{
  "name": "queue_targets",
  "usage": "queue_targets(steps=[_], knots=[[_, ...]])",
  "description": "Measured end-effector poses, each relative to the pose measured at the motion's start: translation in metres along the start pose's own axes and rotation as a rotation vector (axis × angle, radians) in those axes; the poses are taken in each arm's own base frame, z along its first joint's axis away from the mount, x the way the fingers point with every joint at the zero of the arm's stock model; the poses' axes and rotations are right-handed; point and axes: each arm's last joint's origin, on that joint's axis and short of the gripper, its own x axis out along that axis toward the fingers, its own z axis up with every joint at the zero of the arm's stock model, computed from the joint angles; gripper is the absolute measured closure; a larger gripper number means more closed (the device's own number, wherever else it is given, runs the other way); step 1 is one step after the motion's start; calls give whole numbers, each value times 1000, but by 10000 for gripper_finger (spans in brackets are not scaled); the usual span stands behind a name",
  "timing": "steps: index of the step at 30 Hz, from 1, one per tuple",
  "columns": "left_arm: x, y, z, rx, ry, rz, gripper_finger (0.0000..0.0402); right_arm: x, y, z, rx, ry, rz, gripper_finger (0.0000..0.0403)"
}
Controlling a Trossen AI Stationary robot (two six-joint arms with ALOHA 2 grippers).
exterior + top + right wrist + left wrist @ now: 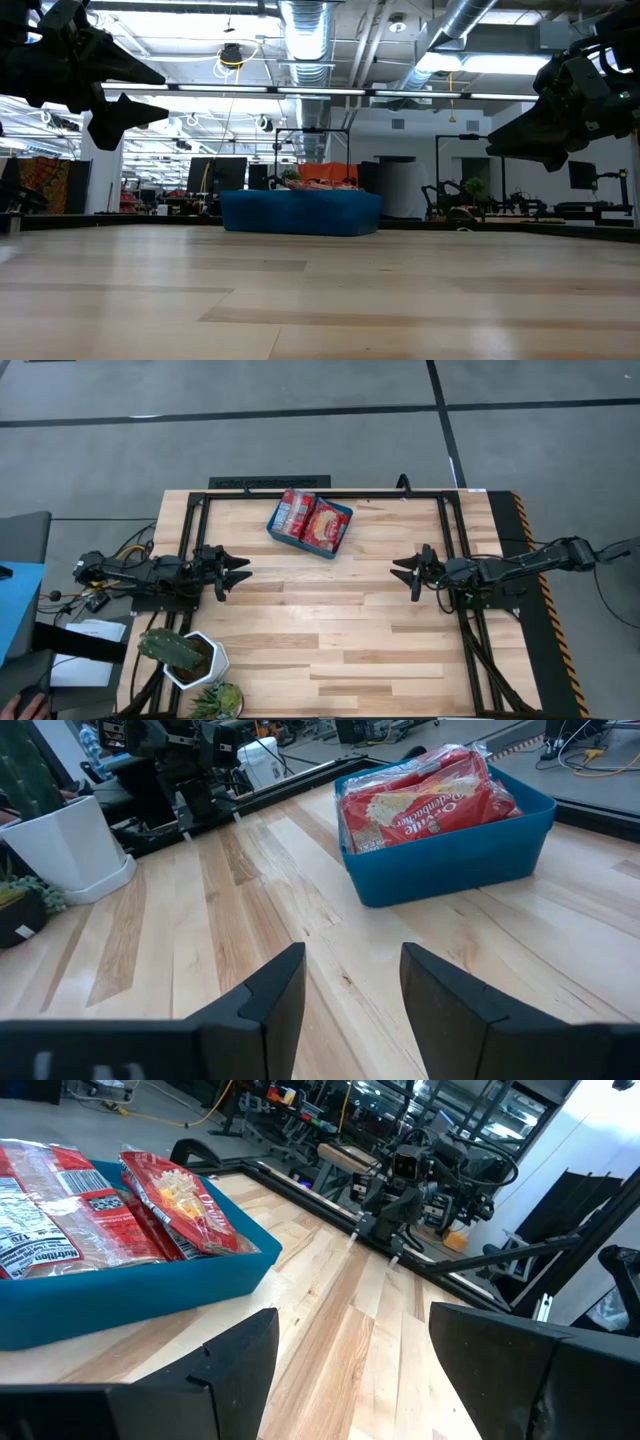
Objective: Sort popcorn bags into baskets
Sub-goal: Return to Home Position
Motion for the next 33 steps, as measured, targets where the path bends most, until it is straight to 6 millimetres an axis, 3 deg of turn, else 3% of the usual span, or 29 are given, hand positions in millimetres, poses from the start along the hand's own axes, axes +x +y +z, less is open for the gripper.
queue_targets(steps=[18, 33], knots=[[0, 0, 0, 0, 0, 0, 152, 0, 0, 0, 0, 0, 0, 227], [0, 0, 0, 0, 0, 0, 152, 0, 0, 0, 0, 0, 0, 213]])
